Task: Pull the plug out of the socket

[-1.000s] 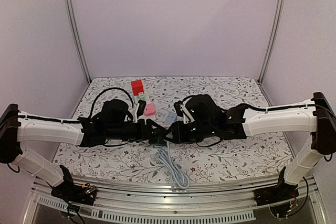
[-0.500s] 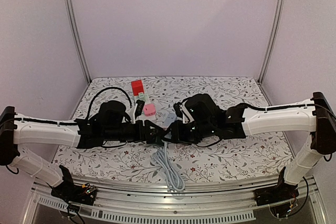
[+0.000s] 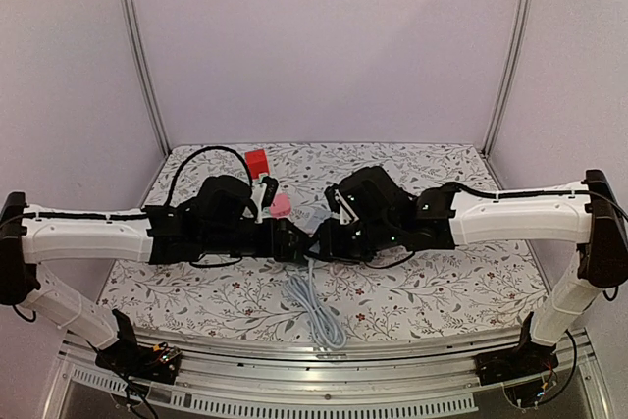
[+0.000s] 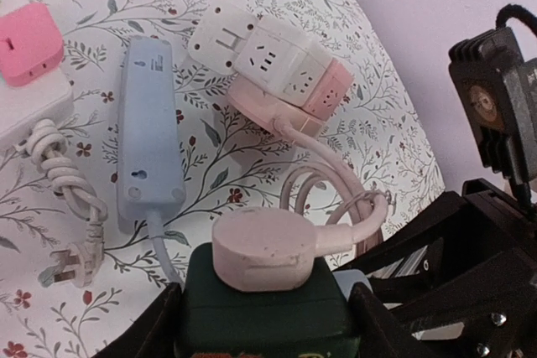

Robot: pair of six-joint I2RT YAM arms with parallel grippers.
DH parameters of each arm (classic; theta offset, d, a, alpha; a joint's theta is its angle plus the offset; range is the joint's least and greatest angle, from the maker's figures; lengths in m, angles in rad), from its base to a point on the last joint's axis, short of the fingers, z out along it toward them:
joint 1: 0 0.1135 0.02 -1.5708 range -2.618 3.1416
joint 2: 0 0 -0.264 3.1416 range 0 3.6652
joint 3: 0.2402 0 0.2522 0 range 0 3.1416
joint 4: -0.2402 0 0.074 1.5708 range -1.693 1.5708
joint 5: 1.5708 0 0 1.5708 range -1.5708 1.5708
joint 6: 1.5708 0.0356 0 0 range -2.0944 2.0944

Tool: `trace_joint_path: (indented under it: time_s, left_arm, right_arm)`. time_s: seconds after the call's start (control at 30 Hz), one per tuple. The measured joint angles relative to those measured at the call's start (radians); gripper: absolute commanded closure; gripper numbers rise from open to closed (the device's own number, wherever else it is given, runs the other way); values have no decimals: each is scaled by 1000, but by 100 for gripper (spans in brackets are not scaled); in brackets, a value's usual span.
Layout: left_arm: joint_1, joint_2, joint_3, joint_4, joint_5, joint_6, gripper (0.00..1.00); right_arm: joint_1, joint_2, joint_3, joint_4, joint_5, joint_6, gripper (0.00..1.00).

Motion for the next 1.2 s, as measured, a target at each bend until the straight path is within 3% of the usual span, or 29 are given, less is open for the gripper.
trace_joint_path:
  time_s: [0.3,0.87,1.2]
  left_arm:
    - [-11,26,10,-27,-24,-5,73]
    - [45,-70,-175,136,94,-153,73]
    - [59,-119,-198,125,100,-154,74]
  right_arm:
    - [0,23,-4,-5,3,6,100]
    - [0,23,-146,280,-84,-6,100]
    - [0,23,-148,322,-109,-24,100]
